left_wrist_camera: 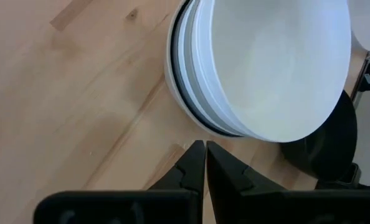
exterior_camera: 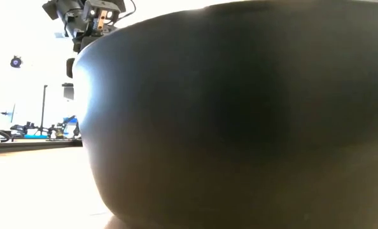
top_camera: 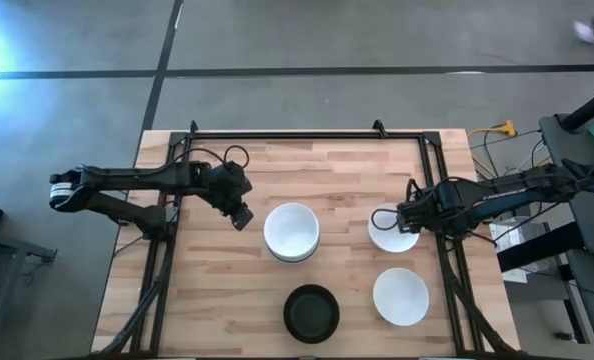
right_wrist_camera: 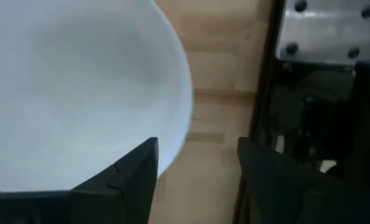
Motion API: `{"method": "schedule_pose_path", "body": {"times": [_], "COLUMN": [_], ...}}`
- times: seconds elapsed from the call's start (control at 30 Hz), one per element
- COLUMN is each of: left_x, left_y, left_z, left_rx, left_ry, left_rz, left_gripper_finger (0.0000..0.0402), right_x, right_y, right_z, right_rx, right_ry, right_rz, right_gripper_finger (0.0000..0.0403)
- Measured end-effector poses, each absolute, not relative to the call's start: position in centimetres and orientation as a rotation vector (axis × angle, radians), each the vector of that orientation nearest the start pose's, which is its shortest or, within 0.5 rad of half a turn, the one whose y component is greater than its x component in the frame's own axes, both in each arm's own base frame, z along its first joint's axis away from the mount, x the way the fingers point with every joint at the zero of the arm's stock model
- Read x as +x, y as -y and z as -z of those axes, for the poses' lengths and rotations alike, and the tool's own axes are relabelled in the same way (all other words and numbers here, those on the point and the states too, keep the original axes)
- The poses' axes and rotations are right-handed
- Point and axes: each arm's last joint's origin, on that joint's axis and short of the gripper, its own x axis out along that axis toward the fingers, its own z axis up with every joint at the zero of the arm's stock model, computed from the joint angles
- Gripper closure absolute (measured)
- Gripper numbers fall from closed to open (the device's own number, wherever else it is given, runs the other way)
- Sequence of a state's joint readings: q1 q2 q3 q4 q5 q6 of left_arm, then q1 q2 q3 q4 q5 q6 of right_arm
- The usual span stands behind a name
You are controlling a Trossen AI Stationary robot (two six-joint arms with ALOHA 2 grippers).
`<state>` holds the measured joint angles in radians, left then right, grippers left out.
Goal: Nest bowls inside each other
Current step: Stack the white bowl on top of the other white bowl
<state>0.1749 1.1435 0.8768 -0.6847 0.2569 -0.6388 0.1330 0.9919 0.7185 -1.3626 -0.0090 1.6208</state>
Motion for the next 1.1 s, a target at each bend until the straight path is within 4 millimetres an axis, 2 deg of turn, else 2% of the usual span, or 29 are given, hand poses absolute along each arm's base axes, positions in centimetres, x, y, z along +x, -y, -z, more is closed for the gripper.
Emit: {"method": "schedule_pose_path", "body": {"times": [0.43,0.63,0.87,1.1], "left_x": [21.7,21.8,21.8,21.8], "left_y": [-3.1,-3.1,-3.1,-3.1], "left_z": [-25.9,-26.0,-26.0,-26.0], "left_rx": [-0.769,-0.770,-0.775,-0.771], "left_ry": [-0.927,-0.908,-0.908,-0.908], "left_rz": [-0.211,-0.206,-0.209,-0.206], "left_gripper_finger": [0.0402,0.0402,0.0402,0.0402], "right_x": [13.2,15.5,16.2,15.7], "right_y": [-2.2,-3.5,-5.6,-7.4], "right_z": [-22.0,-21.4,-19.7,-19.4], "right_rx": [1.162,1.239,1.207,1.204], "right_ry": [-1.346,-1.292,-1.384,-1.361], "right_rz": [1.131,0.997,1.094,1.161], "right_gripper_finger": [0.0188,0.0190,0.0223,0.0235]}}
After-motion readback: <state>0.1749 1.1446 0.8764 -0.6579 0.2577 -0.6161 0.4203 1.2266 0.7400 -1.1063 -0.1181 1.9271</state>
